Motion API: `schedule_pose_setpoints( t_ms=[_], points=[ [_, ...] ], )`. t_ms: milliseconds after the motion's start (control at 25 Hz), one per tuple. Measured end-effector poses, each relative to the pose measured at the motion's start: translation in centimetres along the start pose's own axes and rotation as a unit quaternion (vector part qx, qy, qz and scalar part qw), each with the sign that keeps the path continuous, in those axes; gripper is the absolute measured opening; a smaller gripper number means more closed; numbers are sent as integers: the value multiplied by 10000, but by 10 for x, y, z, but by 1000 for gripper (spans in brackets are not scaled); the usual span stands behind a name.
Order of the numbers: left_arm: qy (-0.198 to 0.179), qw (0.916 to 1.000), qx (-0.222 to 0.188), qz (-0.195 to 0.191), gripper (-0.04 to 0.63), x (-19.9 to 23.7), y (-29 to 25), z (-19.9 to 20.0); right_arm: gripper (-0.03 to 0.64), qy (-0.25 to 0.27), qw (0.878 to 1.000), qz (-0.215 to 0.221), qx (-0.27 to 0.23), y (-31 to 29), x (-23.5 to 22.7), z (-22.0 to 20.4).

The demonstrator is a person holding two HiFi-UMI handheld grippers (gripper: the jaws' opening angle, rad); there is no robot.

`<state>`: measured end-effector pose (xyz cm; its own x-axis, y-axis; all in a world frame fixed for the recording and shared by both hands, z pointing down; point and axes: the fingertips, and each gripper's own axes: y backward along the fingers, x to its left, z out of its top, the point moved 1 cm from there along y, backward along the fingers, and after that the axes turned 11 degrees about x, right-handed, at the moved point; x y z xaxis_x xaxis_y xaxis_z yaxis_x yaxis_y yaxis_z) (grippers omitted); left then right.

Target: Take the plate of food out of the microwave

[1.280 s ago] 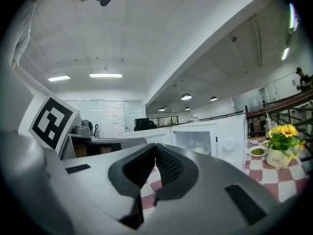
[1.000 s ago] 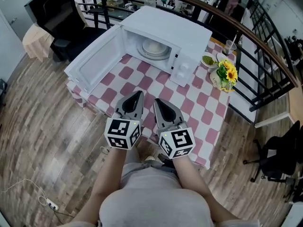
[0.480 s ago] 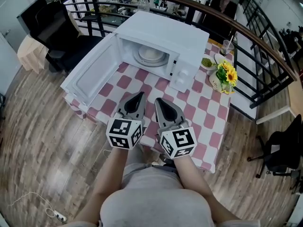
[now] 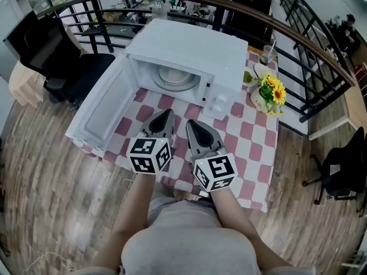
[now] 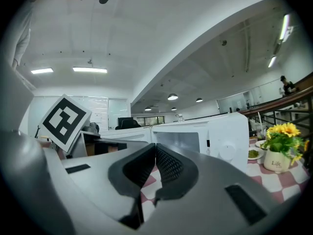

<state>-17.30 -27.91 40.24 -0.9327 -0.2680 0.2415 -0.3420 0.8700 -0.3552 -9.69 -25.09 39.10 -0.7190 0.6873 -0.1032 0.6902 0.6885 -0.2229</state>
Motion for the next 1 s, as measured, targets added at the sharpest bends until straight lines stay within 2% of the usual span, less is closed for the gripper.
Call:
schedule_pose_setpoints(
  t_ms=[480, 720, 880, 1000],
  points=[
    [346, 9983, 338, -326, 16, 48, -54, 11, 26, -223, 9994, -228, 101, -58, -17, -3],
    [884, 9929, 614, -501, 165, 71, -80, 7, 26, -298, 9990, -302, 169, -77, -21, -7],
    [1594, 9826, 800, -524, 266, 89, -102, 0, 26, -349, 9984, -369, 244, -86, -26, -12],
    [1906, 9757, 968, -476, 320, 100, -117, -7, 26, -393, 9979, -414, 318, -93, -31, -17]
  ],
)
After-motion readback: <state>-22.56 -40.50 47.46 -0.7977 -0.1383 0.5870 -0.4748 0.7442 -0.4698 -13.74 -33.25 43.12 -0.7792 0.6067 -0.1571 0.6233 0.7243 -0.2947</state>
